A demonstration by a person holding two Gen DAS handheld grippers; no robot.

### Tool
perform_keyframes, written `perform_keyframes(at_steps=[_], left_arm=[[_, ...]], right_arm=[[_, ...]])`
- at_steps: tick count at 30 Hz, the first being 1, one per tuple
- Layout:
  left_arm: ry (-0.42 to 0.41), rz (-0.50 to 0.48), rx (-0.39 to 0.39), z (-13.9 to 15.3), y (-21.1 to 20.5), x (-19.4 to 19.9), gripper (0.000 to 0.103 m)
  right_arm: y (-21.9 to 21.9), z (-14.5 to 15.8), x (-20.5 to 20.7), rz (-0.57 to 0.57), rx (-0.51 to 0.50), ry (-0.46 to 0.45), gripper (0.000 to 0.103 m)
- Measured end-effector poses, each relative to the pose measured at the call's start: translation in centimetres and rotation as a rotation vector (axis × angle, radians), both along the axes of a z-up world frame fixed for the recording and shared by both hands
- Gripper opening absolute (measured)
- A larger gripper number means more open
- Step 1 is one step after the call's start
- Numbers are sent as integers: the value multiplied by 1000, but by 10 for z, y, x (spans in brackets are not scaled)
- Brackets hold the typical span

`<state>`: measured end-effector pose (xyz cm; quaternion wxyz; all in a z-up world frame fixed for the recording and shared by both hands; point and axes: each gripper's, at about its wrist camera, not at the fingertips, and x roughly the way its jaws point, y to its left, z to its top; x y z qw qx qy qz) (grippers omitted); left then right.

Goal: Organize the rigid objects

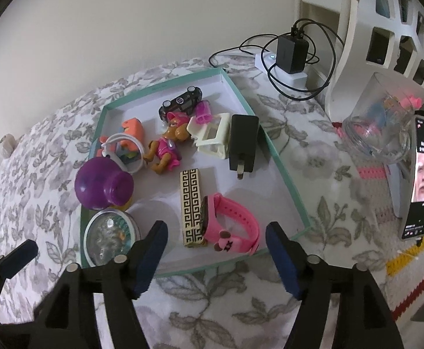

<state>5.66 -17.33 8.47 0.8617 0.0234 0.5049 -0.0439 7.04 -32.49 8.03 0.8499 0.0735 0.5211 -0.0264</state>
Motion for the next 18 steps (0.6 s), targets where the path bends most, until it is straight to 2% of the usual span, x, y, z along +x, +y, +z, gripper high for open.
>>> perform_keyframes(at_steps=[2, 4, 7, 10, 15, 18], left_arm=[[11, 38, 3, -1, 10, -2, 80], [24, 87, 12, -4, 22, -3, 93], [34, 152, 10, -6, 40, -5, 95], [36, 216, -5, -5, 58, -8, 96], [25, 310, -22, -3, 84, -17, 96], [17, 329, -16, -1, 91, -24, 96]], right_arm=[[1, 0, -3, -3, 5, 1, 82], [2, 1, -7, -2, 7, -1, 87], [5, 4, -12, -2, 10, -10, 91], [8, 6, -18, -1, 16, -16, 103], [14, 10, -26, 11, 9, -20, 103], [18, 11, -32, 21, 2, -18, 103]])
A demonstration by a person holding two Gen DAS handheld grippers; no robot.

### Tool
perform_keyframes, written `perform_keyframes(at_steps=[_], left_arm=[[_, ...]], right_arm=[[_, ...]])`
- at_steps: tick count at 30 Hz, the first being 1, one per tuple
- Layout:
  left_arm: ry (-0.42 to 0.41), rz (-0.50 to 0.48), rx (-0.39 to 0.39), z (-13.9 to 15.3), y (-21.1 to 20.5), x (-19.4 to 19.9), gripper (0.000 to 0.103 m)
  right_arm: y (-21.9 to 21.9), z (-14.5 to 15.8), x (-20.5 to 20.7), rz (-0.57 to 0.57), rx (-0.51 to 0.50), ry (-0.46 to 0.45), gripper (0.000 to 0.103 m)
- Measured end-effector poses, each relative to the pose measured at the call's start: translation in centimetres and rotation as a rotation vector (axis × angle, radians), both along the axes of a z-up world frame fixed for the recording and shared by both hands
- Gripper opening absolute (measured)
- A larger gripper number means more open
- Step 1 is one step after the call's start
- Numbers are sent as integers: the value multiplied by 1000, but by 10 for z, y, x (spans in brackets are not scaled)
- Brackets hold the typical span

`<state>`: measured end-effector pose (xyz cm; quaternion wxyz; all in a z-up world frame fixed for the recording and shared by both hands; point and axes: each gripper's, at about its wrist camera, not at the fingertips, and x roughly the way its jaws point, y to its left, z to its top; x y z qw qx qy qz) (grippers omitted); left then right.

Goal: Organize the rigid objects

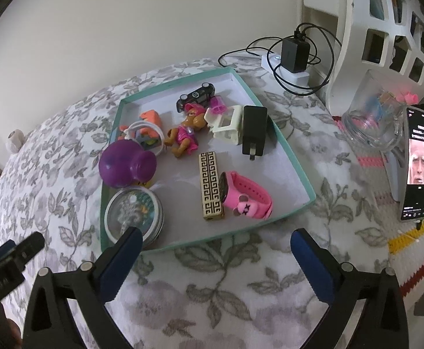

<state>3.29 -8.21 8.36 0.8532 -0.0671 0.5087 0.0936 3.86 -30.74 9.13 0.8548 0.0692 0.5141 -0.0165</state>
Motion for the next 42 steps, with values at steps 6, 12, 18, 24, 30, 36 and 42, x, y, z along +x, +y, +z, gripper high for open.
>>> perform_keyframes(at_steps=[6, 12, 18, 24, 30, 36, 42], left_arm=[[-17, 11, 22, 5, 6, -11, 96], [-26, 22, 15, 9, 11, -22, 96], [-50, 33, 23, 16, 15, -33, 96], [-72, 34, 39, 23, 16, -42, 96], [-82, 41, 51, 26, 17, -53, 96], [-84, 45, 48, 27, 19, -59, 96], [-88, 58, 51, 28, 21, -62, 96]], right_arm=[[6, 6, -13, 18, -10, -4, 103], [12, 16, -26, 26, -1, -20, 103], [19, 28, -40, 43, -5, -46, 103], [24, 33, -49, 60, -7, -58, 103], [25, 37, -58, 64, -10, -64, 103], [25, 41, -65, 61, -10, -74, 103], [26, 43, -68, 59, -12, -80, 103]])
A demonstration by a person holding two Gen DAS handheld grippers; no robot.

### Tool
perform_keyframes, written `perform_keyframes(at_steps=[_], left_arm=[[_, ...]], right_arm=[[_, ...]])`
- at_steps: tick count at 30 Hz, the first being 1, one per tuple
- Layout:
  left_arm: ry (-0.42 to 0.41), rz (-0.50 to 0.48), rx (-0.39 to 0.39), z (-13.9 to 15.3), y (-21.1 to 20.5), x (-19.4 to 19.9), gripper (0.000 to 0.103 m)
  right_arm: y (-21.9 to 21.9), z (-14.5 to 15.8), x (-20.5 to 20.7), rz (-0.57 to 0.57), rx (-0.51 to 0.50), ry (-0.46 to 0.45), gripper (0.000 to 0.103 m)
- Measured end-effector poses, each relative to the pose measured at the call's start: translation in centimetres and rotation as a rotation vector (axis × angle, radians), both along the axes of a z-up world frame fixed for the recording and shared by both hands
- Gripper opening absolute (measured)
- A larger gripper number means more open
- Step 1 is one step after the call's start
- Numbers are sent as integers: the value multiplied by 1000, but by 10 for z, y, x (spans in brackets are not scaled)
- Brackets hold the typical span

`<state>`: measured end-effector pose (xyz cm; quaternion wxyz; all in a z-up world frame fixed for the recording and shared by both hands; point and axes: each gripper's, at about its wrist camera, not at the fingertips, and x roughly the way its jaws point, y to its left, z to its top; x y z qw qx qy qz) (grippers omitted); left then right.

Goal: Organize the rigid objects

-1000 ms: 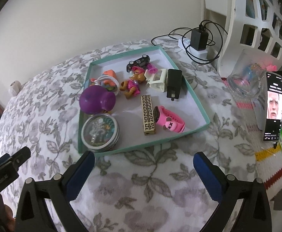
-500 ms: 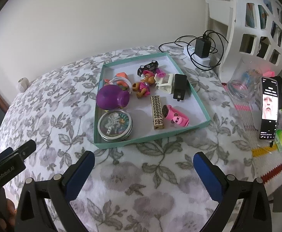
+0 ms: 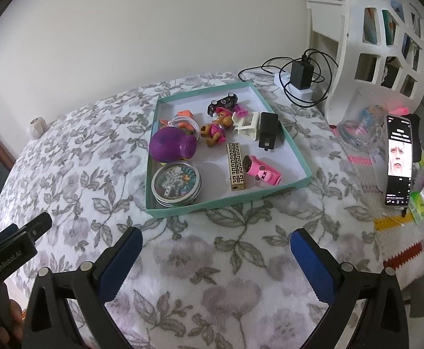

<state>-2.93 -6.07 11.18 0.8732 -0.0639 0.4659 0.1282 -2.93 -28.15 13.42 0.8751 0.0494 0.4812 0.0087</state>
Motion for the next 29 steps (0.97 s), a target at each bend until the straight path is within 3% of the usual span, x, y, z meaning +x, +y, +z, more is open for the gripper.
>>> perform_keyframes(at_steps=[29], left_arm=[[5, 9, 10, -2, 0, -1, 96]], right_arm=[[-1, -2, -1, -2, 1, 5, 103]])
